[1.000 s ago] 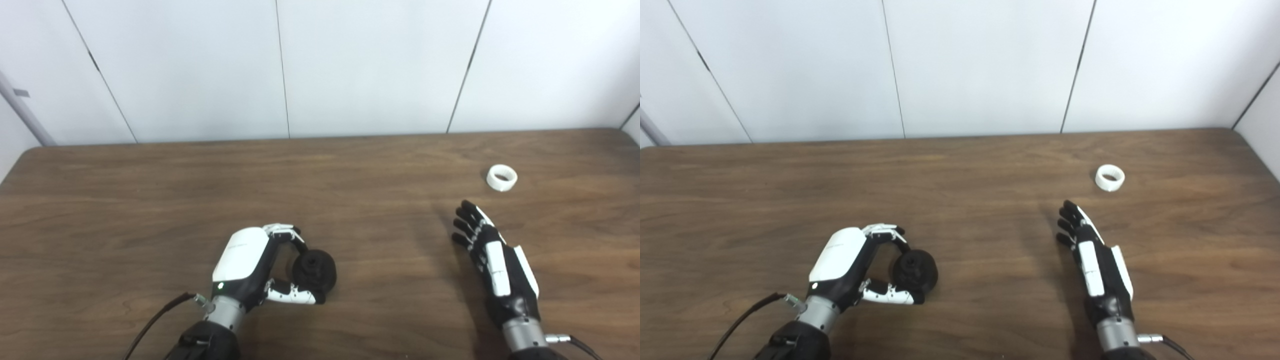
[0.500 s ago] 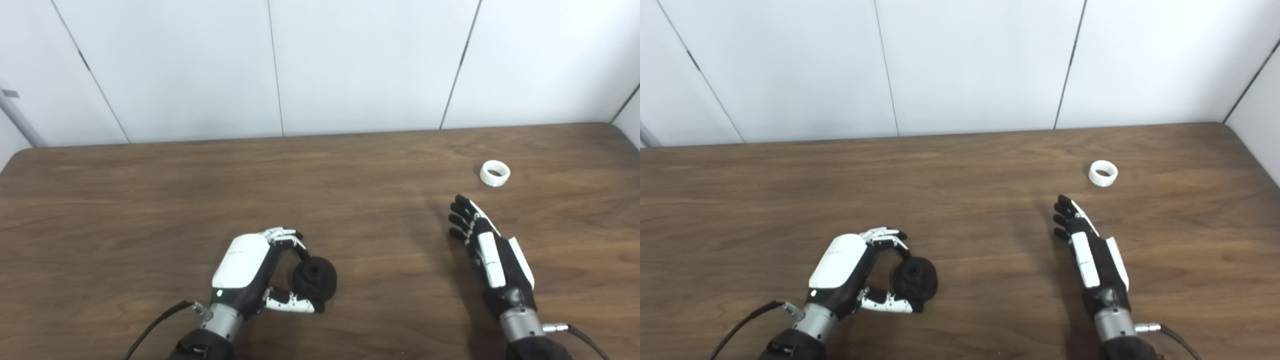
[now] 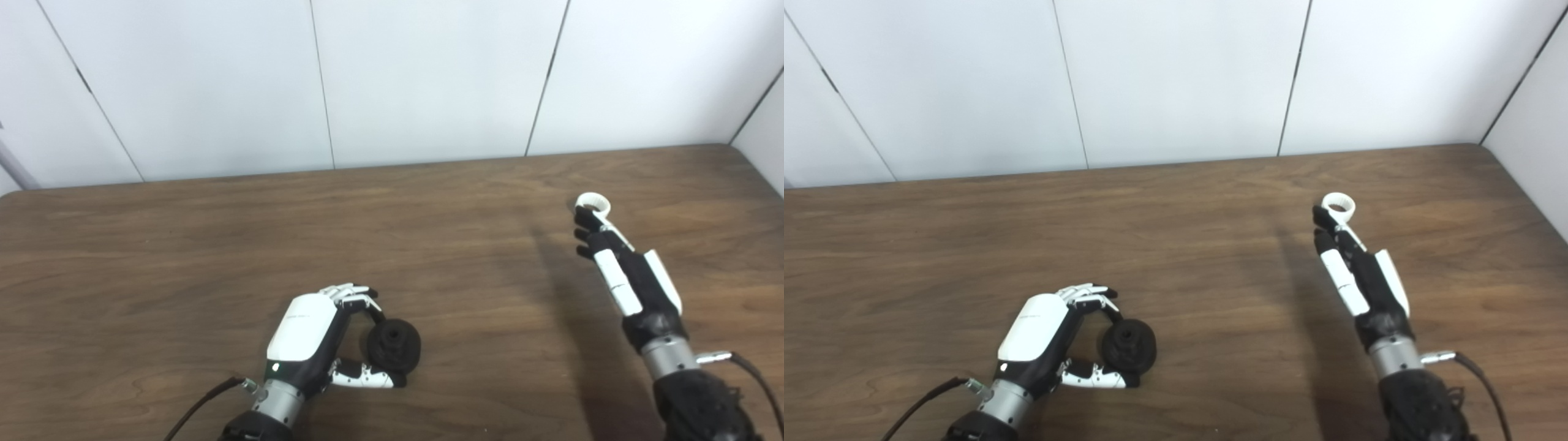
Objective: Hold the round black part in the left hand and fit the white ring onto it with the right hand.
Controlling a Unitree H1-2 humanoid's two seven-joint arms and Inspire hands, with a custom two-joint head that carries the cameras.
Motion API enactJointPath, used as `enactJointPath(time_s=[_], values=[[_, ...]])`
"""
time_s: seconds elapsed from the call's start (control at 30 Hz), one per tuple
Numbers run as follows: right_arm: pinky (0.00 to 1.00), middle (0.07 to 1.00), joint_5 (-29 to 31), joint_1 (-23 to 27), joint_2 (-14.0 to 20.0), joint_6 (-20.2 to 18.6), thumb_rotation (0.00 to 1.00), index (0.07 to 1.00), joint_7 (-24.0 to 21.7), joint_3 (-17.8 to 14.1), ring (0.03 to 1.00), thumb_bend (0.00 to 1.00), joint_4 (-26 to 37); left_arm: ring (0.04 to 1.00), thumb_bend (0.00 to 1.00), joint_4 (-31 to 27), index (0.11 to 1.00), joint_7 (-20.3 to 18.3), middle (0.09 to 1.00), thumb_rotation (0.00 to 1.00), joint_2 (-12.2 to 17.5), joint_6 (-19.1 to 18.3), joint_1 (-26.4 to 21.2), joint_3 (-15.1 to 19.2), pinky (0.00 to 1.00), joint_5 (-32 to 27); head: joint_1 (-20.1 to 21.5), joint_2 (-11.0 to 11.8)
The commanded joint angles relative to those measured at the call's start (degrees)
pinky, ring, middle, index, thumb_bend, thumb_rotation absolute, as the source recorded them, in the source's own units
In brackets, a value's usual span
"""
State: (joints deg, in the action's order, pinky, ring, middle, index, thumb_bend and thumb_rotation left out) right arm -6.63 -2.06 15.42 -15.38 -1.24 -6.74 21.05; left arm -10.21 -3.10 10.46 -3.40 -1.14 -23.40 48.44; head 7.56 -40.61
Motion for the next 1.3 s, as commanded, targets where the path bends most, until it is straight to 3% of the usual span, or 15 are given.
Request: enactJointPath(time_s=[0.0, 0.13, 0.17, 0.2, 0.23, 0.3, 0.37, 0.6, 0.77, 1.0, 1.27], values=[[0.84, 0.908, -3.4, 3.0, 3.0, 0.1, 0.81, 0.881, 0.6, -0.9, 0.885, 0.66, 2.2, 0.838, 0.52, 1.4, 0.488, -1.2, 0.788, 0.05, 0.3, -0.1, 0.2, -0.8, 0.83, 0.7, 0.0, 0.0], [0.81, 0.903, -5.4, 5.8, 6.5, 0.5, 0.61, 0.861, 0.3, -2.1, 0.877, 0.66, 0.4, 0.834, 0.52, 1.2, 0.488, -1.2, 0.785, 0.05, 0.3, 0.0, 0.4, -0.8, 0.83, 1.0, 0.6, 0.1], [0.71, 0.866, -5.4, 6.6, 7.1, 0.8, 0.56, 0.855, 0.4, -2.5, 0.809, 0.67, -0.4, 0.836, 0.52, 1.1, 0.488, -1.3, 0.786, 0.05, 0.3, -0.1, 0.4, -0.8, 0.83, 1.0, 0.7, 0.2], [0.47, 0.717, -6.1, 7.3, 7.7, 0.8, 0.50, 0.849, 0.7, -2.6, 0.583, 0.69, -1.2, 0.837, 0.52, 0.9, 0.488, -1.5, 0.787, 0.05, 0.3, -0.3, 0.4, -0.9, 0.84, 1.1, 0.8, 0.2], [0.44, 0.722, -7.8, 8.0, 8.4, 0.0, 0.47, 0.841, 1.1, -2.5, 0.592, 0.71, -1.8, 0.837, 0.52, 0.8, 0.488, -1.7, 0.788, 0.05, 0.3, -0.5, 0.5, -0.9, 0.84, 1.3, 1.0, 0.2], [0.76, 0.842, -12.1, 9.5, 9.9, -0.7, 0.48, 0.833, 1.7, -1.8, 0.817, 0.75, -3.0, 0.839, 0.52, 0.5, 0.489, -2.1, 0.789, 0.05, 0.4, -0.9, 0.6, -0.9, 0.84, 1.6, 1.5, 0.3], [0.85, 0.865, -16.7, 11.0, 11.6, -1.1, 0.49, 0.827, 2.2, -1.1, 0.870, 0.77, -4.5, 0.842, 0.52, 0.2, 0.489, -2.6, 0.791, 0.05, 0.5, -1.3, 0.7, -0.9, 0.84, 1.7, 1.9, 0.3], [0.85, 0.903, -21.5, 16.3, 15.7, -1.5, 0.44, 0.812, 0.2, 1.1, 0.912, 0.78, -11.1, 0.846, 0.52, -0.8, 0.489, -3.4, 0.792, 0.04, 0.8, -1.7, 1.1, -0.7, 0.83, 1.8, 3.2, 0.4], [0.87, 0.940, -24.1, 20.2, 18.2, -4.1, 0.40, 0.815, -3.3, 4.4, 0.962, 0.77, -15.7, 0.842, 0.52, -1.3, 0.488, -3.6, 0.787, 0.04, 1.0, -1.3, 1.5, -0.4, 0.83, 1.6, 3.9, 0.2], [0.95, 0.951, -27.3, 25.7, 19.0, -3.8, 0.36, 0.798, -3.5, 8.3, 0.990, 0.83, -25.1, 0.841, 0.52, -2.2, 0.488, -4.5, 0.786, 0.04, 1.3, -1.4, 1.8, -0.1, 0.82, 1.4, 4.6, -0.1], [0.91, 0.963, -28.1, 31.1, 19.2, -3.6, 0.33, 0.756, -5.1, 12.4, 1.000, 0.87, -34.5, 0.841, 0.52, -2.9, 0.488, -4.8, 0.786, 0.04, 1.3, -1.3, 2.3, 0.4, 0.80, 1.0, 5.3, -0.5]])
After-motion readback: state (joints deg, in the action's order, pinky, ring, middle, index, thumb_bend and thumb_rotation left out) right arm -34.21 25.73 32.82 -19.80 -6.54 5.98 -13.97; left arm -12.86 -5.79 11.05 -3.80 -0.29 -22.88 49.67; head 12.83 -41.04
